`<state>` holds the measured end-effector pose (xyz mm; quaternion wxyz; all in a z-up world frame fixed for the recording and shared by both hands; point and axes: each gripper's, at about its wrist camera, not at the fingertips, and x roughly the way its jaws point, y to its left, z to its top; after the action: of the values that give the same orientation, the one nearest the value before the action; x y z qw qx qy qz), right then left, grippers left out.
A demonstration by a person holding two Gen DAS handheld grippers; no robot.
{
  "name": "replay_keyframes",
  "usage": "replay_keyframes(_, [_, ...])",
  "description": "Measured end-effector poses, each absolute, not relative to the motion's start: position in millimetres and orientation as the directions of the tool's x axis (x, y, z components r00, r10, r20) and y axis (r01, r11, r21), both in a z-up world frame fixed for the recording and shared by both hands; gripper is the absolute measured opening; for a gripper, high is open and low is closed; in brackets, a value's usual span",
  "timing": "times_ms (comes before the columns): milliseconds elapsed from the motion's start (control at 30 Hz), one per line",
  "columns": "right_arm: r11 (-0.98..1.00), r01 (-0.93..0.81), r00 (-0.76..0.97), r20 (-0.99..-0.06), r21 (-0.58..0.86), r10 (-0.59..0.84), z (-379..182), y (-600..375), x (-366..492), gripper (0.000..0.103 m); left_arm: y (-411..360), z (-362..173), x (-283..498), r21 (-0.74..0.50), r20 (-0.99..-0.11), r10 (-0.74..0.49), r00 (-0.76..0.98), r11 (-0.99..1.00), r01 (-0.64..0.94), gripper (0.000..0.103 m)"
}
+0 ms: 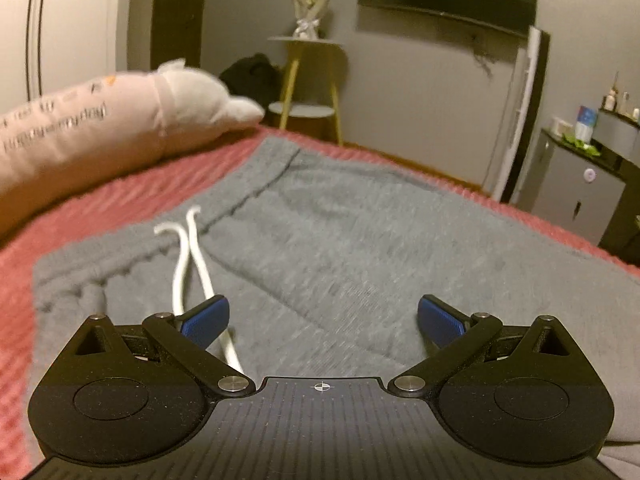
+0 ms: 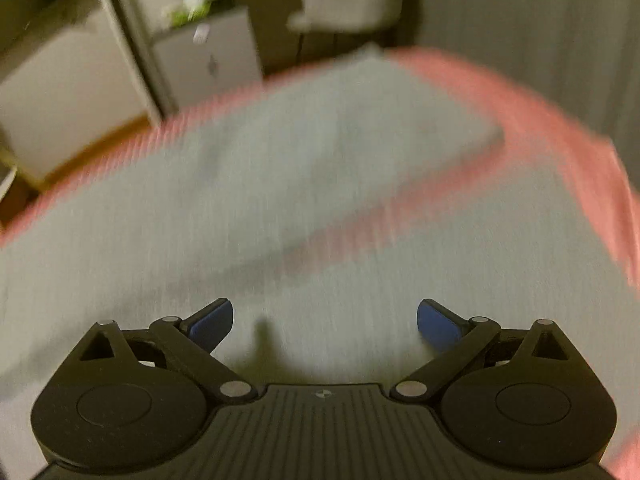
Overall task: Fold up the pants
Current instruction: 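Grasp the hem of one grey pant leg with the right gripper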
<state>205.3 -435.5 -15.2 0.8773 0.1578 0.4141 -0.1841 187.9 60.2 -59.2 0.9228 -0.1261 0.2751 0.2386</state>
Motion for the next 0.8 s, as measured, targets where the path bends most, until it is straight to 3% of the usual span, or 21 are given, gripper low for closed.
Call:
replay_keyframes(100, [0.848,0.502,0.615,-0.76,0.17,-0.211,-9,-462,292,0.057,58,-75,194,-0.091,-0.59,0.373,0.716,0.85,-0.518,0.103])
replay_keyframes(133, [0.827,0.531,0.609,-0.763,0.187,-0.219,-11,-470,316,0.048,58,-75,195,-0.088,-0.589,0.373,0.717,0.852,-0.516,0.103])
replay_keyframes(167, [0.8,0.565,0.6,-0.767,0.201,-0.23,-14,-477,338,0.047,57,-76,195,-0.085,-0.585,0.373,0.72,0.855,-0.512,0.103])
replay_keyframes(200, [0.771,0.599,0.595,-0.765,0.218,-0.246,-17,-485,360,0.047,57,-77,197,-0.084,-0.586,0.369,0.722,0.858,-0.507,0.103])
replay_keyframes(233, [0.742,0.629,0.589,-0.765,0.231,-0.261,-21,-492,382,0.055,53,-80,199,-0.083,-0.592,0.365,0.718,0.859,-0.505,0.103])
replay_keyframes(267, [0.719,0.652,0.58,-0.769,0.24,-0.269,-24,-498,398,0.066,53,-82,200,-0.084,-0.596,0.363,0.716,0.859,-0.505,0.103])
replay_keyframes(300, [0.691,0.677,0.569,-0.774,0.252,-0.276,-29,-503,411,0.088,56,-85,201,-0.089,-0.598,0.36,0.716,0.858,-0.506,0.103])
replay_keyframes(333, [0.654,0.705,0.568,-0.772,0.276,-0.286,-34,-509,422,0.093,56,-85,201,-0.095,-0.597,0.358,0.718,0.857,-0.507,0.103])
replay_keyframes(467, [0.611,0.746,0.526,-0.797,0.264,-0.297,-58,-510,449,0.091,57,-87,204,-0.096,-0.6,0.359,0.715,0.855,-0.51,0.103])
replay_keyframes(500, [0.628,0.753,0.489,-0.807,0.199,-0.332,-63,-506,456,0.079,57,-87,205,-0.096,-0.601,0.358,0.714,0.855,-0.51,0.103])
replay_keyframes(533, [0.652,0.751,0.452,-0.801,0.103,-0.394,-67,-499,461,0.06,58,-87,205,-0.098,-0.602,0.357,0.714,0.855,-0.51,0.103])
replay_keyframes(567, [0.665,0.746,0.432,-0.792,0.046,-0.43,-68,-493,462,0.05,58,-87,205,-0.1,-0.602,0.356,0.715,0.854,-0.51,0.103])
replay_keyframes(633, [0.672,0.74,0.448,-0.772,0.037,-0.45,-67,-495,456,0.013,59,-87,205,-0.106,-0.604,0.351,0.716,0.855,-0.508,0.103])
replay_keyframes(800, [0.692,0.703,0.564,-0.722,0.166,-0.4,-35,-502,405,0.006,67,-84,202,-0.149,-0.608,0.308,0.732,0.861,-0.486,0.103])
